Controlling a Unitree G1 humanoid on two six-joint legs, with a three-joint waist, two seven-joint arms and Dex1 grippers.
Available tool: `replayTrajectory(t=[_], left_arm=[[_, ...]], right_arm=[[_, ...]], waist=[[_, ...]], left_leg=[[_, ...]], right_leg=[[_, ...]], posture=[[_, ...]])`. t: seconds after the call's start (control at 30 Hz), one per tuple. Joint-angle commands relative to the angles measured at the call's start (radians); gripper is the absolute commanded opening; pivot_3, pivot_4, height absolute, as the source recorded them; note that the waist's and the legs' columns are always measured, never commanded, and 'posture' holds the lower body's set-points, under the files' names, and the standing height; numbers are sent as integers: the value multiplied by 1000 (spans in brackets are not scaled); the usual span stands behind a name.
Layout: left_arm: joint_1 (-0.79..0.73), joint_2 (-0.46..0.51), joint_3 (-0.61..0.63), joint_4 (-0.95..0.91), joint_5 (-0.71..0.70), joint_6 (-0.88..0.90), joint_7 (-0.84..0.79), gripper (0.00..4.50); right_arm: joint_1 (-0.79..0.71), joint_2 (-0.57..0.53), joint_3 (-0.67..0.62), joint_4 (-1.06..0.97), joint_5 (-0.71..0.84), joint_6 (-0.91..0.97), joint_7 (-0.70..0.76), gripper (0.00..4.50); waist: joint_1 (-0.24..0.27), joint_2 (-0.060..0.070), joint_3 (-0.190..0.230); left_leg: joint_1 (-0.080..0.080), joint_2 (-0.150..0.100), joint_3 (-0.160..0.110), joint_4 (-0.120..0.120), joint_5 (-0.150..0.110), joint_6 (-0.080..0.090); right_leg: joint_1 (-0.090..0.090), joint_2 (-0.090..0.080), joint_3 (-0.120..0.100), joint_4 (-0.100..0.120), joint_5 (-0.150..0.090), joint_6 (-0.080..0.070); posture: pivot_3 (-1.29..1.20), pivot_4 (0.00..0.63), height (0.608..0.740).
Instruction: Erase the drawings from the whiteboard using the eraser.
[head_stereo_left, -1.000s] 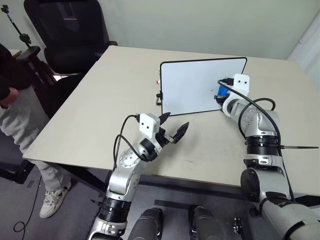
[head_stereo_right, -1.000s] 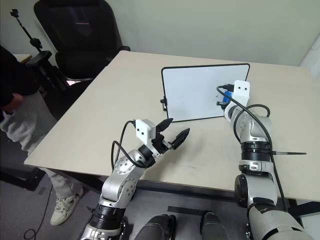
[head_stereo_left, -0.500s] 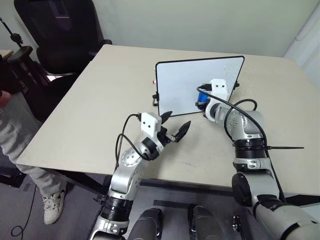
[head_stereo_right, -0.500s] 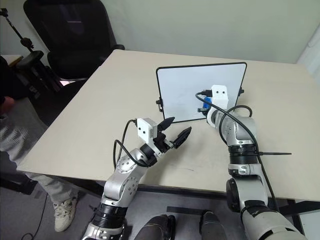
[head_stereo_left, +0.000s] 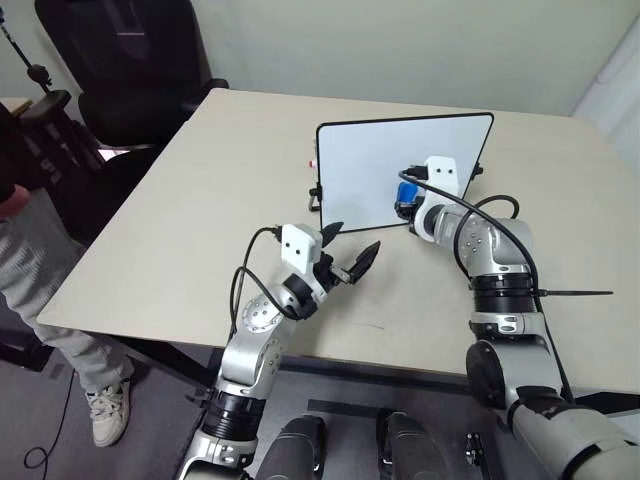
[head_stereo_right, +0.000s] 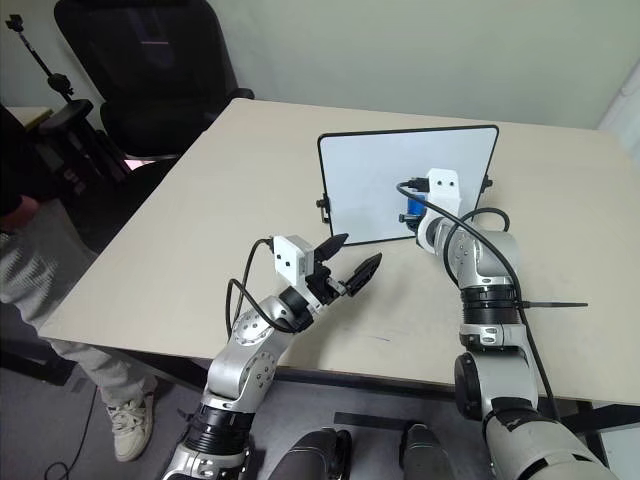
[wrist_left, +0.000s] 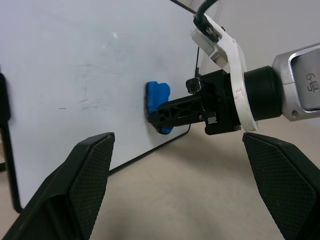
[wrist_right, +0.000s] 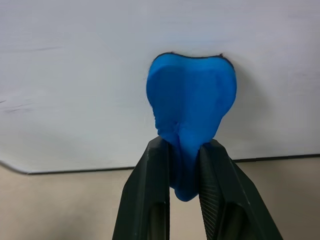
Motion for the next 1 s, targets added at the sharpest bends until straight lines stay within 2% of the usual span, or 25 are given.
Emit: replayTrajectory(t=[0.03,0.33,0.53,0.67,0.77,1.0], left_arm=[[-11,2,5,-21,6,-20,1,4500],[-4,7,3,-36,4,-16,8,4500],[-8,5,2,-33,1,-17,8,4500],[-7,4,0,-35,1,-17,8,4500],[-5,4,-1,-39,2,-16,10,4500],[-2,6,1,-39,1,-19,9,4500]], right_arm=[[-37,-20,-40,25,-23,-42,-48,508],[-41,-12,-34,29,-23,-43,-52,508],[-34,68,45,-81,9,6,-1,508],[-27,102,71,-165,25,30,26,508],[-11,90,64,-187,23,37,27,508],[64,-15,-34,-212,9,45,-2,508]], waist=[[0,0,0],[1,0,0],[-10,0,0],[-12,0,0],[-6,0,0],[12,0,0]], left_leg=[[0,0,0,0,0,0],[0,0,0,0,0,0],[0,0,0,0,0,0],[-1,6,0,0,-1,-2],[-1,11,0,0,-1,-4],[-2,11,0,2,-1,-5]], right_leg=[[0,0,0,0,0,-1],[0,0,0,0,2,-3],[-1,1,0,0,2,-2],[-2,8,0,-1,1,-2],[-2,12,0,-1,1,-2],[-2,12,0,-1,2,-4]], posture=[[0,150,740],[0,150,740],[0,150,740],[0,150,740],[0,150,740],[0,150,740]])
